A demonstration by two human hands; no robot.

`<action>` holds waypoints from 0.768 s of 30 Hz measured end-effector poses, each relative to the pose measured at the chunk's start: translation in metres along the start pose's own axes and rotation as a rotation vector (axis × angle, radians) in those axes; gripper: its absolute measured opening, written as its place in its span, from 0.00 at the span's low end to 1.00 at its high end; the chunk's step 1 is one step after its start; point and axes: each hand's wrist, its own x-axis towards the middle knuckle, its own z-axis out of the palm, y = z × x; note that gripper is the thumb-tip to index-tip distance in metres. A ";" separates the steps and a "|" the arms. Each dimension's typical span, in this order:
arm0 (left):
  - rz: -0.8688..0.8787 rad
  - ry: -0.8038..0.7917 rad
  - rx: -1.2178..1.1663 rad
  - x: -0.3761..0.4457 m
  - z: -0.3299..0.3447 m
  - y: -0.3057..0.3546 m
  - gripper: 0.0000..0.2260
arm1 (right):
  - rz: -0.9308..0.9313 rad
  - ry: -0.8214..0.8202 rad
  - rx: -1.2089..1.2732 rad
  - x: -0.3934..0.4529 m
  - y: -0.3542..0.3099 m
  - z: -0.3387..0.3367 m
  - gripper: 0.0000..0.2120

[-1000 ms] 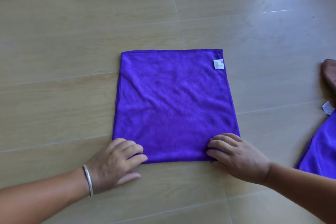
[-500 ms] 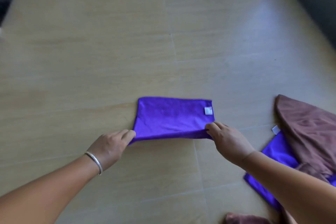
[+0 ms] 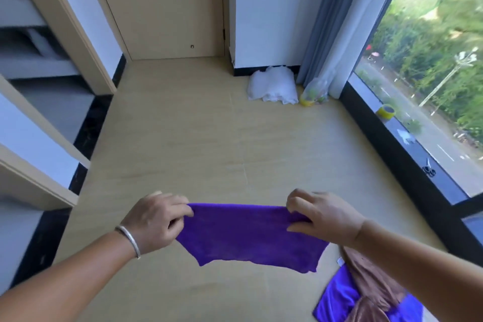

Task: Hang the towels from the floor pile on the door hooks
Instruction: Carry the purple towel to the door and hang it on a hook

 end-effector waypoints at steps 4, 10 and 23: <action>0.074 0.040 0.066 0.011 -0.135 0.006 0.10 | -0.185 0.039 -0.231 0.007 -0.042 -0.118 0.11; 0.062 0.138 0.112 0.032 -0.307 0.030 0.14 | -0.177 0.216 -0.387 0.022 -0.098 -0.275 0.12; -0.025 0.406 0.337 0.039 -0.536 0.064 0.18 | -0.052 0.381 -0.506 0.063 -0.202 -0.482 0.14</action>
